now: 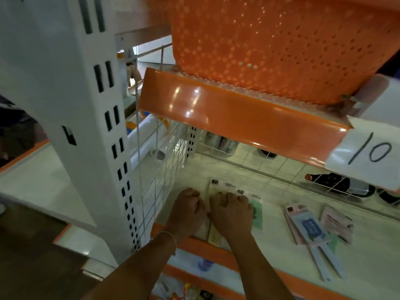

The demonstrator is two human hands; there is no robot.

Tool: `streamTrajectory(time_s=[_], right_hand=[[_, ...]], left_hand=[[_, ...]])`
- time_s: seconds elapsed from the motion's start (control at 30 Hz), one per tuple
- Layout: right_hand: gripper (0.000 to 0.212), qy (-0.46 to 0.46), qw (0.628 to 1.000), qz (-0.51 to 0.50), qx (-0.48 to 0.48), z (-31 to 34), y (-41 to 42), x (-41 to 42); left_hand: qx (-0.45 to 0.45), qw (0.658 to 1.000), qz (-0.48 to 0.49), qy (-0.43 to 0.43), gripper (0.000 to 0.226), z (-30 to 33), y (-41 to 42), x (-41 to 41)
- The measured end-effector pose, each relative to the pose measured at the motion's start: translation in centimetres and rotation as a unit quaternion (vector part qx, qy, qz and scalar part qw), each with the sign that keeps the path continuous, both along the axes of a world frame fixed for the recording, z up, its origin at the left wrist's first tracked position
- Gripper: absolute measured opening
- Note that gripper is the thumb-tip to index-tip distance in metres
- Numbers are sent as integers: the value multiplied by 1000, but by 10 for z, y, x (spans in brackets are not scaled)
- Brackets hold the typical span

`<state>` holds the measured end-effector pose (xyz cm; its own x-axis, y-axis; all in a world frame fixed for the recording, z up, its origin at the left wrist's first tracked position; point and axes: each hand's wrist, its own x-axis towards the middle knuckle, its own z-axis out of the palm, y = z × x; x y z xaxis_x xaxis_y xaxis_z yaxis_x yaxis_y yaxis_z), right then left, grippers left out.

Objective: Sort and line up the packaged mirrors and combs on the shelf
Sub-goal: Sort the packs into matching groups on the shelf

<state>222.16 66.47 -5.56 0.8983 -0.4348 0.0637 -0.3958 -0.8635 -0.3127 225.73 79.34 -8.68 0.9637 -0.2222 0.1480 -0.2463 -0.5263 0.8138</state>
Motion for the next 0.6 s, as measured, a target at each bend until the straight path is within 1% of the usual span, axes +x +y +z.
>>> streamTrajectory(time_s=[0.1,0.17,0.2,0.23,0.3,0.37,0.5,0.6], right_hand=[[31,-61,994,31,88,-6,-15,-8],[16,-85,990,50,105,-8,-24,-15],[12,-89,988,59,111,-10,-27,-18],[12,-95,986,73,118,-11,-29,-21],[25,-116,981,90,124,-12,-29,-27],[37,-137,979,88,120,-14,-28,-31],[48,-148,979,65,120,-26,-28,-32],[41,-142,981,51,123,-35,-28,-36]], left_hand=[[20,999,-4,-29,17,-3,-1,0],[36,998,-8,-51,15,-6,-1,1],[41,998,-7,-57,13,-7,-1,2],[44,997,-6,-61,12,-8,-1,2],[45,996,-8,-72,11,-11,-2,3],[45,995,0,-90,9,-10,-3,3],[53,994,5,-98,13,-9,-5,2],[56,994,3,-99,15,-9,-5,2]])
